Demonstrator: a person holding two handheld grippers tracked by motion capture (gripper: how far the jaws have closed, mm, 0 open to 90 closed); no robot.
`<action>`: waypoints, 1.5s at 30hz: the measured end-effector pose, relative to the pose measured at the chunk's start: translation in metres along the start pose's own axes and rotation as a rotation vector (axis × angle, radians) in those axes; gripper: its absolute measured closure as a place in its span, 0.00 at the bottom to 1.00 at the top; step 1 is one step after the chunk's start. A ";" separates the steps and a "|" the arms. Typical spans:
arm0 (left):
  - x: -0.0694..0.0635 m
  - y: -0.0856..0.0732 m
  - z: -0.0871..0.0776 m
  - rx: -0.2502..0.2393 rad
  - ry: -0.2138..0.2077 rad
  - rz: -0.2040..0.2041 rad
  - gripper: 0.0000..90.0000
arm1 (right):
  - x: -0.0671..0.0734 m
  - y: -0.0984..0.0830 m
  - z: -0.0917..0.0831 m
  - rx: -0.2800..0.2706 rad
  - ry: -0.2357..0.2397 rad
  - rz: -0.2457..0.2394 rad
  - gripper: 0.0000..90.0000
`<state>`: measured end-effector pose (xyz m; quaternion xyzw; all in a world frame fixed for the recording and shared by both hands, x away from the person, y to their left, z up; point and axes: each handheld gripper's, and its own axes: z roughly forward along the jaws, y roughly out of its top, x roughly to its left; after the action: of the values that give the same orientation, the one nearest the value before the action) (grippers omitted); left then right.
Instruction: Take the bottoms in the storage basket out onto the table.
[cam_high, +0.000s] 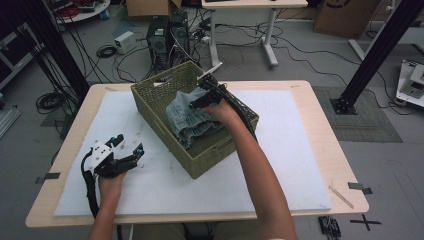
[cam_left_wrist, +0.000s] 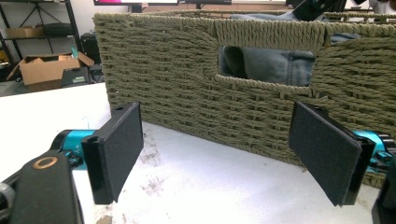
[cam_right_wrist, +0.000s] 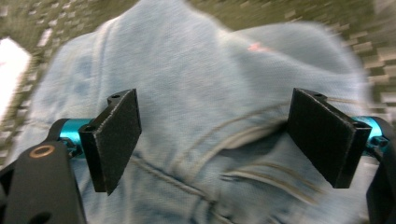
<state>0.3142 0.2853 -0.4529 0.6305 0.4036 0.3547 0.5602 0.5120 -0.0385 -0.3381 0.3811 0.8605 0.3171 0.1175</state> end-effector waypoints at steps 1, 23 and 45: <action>0.000 0.000 0.000 0.002 -0.001 0.003 0.20 | 0.001 0.000 0.005 0.025 0.035 0.011 0.20; -0.001 0.000 0.000 -0.004 -0.002 0.004 0.20 | -0.003 -0.012 0.051 0.197 0.092 0.009 0.74; -0.001 0.000 -0.001 -0.005 0.002 0.007 0.21 | -0.026 -0.020 -0.031 -0.168 0.199 0.025 0.90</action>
<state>0.3131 0.2847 -0.4530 0.6300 0.4011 0.3584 0.5601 0.5038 -0.0817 -0.3280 0.3472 0.8335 0.4258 0.0591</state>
